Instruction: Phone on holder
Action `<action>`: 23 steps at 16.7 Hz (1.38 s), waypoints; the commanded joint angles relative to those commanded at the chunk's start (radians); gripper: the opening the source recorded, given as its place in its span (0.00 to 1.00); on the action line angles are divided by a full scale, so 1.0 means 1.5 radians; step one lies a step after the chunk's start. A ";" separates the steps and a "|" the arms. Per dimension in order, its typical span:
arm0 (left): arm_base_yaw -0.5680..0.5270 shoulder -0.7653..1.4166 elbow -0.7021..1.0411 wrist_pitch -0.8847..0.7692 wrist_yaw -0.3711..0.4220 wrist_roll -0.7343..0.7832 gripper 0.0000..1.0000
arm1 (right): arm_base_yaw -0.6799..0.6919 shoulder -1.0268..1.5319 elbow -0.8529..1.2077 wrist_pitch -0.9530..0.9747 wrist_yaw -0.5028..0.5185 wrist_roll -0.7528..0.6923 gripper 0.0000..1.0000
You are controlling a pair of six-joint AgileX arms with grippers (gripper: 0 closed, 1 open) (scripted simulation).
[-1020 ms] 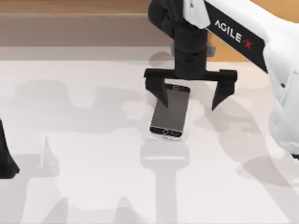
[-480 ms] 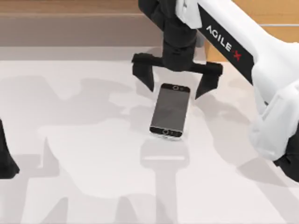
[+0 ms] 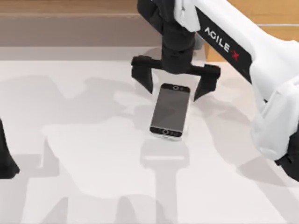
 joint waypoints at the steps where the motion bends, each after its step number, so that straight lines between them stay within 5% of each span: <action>1: 0.000 0.000 0.000 0.000 0.000 0.000 1.00 | 0.000 -0.006 -0.029 0.022 0.000 0.000 1.00; 8: 0.000 0.000 0.000 0.000 0.000 0.000 1.00 | 0.003 -0.054 -0.269 0.209 -0.001 0.002 1.00; 14: 0.000 0.000 0.000 0.000 0.000 0.000 1.00 | 0.003 -0.059 -0.301 0.239 -0.001 0.003 1.00; 23: 0.000 0.000 0.000 0.000 0.000 0.000 1.00 | 0.003 -0.059 -0.301 0.239 -0.001 0.003 0.32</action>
